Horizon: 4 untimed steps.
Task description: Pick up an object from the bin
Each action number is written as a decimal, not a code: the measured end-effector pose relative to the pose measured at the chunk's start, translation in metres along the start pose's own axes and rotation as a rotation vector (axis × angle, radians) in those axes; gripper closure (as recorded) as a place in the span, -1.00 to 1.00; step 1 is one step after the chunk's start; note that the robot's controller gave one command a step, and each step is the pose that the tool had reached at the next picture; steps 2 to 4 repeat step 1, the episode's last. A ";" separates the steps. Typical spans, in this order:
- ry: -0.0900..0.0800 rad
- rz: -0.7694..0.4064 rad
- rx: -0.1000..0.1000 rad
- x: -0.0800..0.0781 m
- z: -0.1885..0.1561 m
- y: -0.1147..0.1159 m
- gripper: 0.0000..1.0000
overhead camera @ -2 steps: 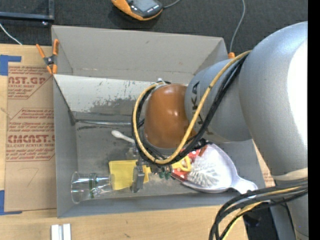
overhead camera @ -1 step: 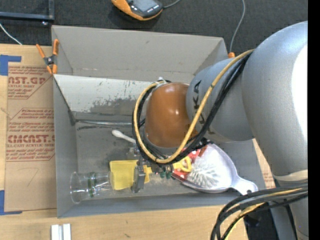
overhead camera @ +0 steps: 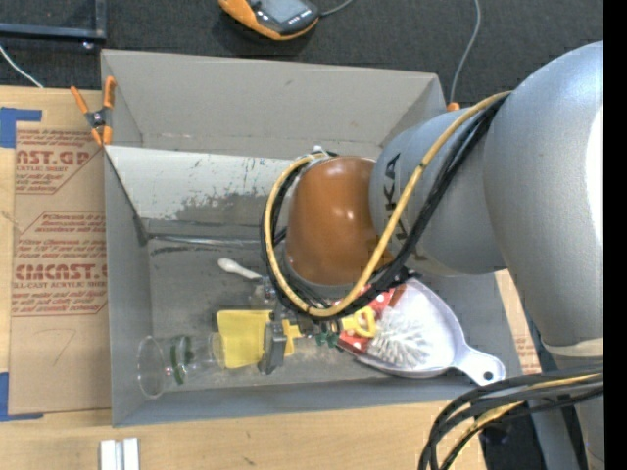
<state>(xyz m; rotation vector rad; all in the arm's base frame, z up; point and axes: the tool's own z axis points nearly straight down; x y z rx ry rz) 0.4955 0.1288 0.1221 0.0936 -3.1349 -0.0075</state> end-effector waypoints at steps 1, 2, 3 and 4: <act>0.002 0.000 0.000 0.000 -0.009 0.000 1.00; 0.002 0.000 0.000 0.000 -0.009 0.000 1.00; 0.002 0.000 0.000 0.000 -0.009 0.000 1.00; 0.002 0.000 0.000 0.000 -0.009 0.000 1.00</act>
Offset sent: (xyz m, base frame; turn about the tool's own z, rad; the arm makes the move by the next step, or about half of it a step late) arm 0.0000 0.0000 0.0400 0.0000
